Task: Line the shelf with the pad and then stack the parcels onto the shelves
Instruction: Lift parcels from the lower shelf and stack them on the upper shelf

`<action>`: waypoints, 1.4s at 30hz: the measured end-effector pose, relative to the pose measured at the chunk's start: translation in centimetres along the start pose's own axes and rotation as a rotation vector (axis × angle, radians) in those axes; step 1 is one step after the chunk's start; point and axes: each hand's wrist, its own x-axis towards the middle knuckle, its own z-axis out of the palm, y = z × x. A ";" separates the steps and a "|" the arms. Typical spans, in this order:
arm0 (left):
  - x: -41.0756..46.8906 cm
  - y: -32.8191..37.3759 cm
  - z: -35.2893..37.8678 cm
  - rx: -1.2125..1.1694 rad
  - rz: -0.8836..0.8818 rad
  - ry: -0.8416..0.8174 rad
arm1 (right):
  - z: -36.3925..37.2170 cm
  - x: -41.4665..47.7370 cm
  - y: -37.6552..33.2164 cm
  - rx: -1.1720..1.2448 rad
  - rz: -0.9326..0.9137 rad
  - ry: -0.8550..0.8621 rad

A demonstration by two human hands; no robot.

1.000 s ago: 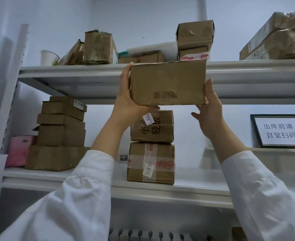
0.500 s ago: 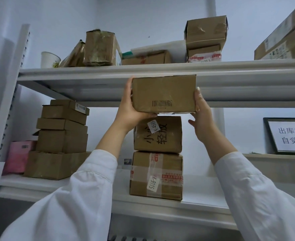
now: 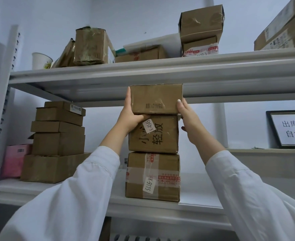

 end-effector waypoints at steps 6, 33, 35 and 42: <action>0.1 -0.3 0.1 -0.204 -0.194 -0.035 | 0.1 0.9 1.2 0.000 0.013 0.010; -12.4 -0.6 4.4 -0.062 -0.174 0.341 | 1.5 -10.1 5.6 -0.020 0.167 0.157; -13.9 -0.6 4.8 -0.080 -0.176 0.348 | 1.5 -11.4 5.7 -0.035 0.179 0.176; -21.0 -0.7 7.8 -0.321 -0.190 0.363 | 0.1 -17.3 8.3 -0.116 0.231 0.167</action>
